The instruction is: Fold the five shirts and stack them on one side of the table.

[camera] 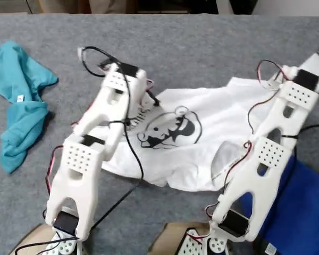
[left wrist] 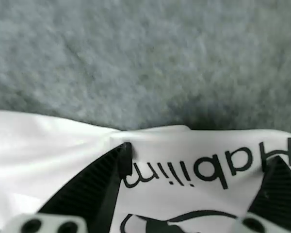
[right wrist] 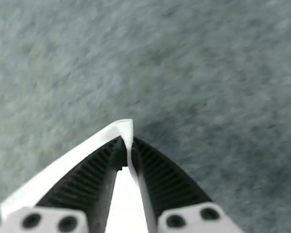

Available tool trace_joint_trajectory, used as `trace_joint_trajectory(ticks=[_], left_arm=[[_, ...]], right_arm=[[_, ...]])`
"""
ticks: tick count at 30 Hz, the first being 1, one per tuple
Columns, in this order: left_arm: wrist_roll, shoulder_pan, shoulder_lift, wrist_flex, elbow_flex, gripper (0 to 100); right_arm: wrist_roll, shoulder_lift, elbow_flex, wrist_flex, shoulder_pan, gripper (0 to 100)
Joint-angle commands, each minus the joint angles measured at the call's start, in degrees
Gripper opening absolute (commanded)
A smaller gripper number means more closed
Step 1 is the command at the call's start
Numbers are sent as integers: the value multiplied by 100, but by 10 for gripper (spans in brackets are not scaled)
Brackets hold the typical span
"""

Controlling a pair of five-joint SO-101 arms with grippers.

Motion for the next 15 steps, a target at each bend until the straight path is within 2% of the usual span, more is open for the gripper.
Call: trace_joint_trajectory(ticks=[1,15], left_arm=[[35,475,13,290,-299,419],[53,2066,22,501,-237,419]], right_arm=[[-185,-127,-259,-290,286,9],[-149,-92,-251,-396,251,9]])
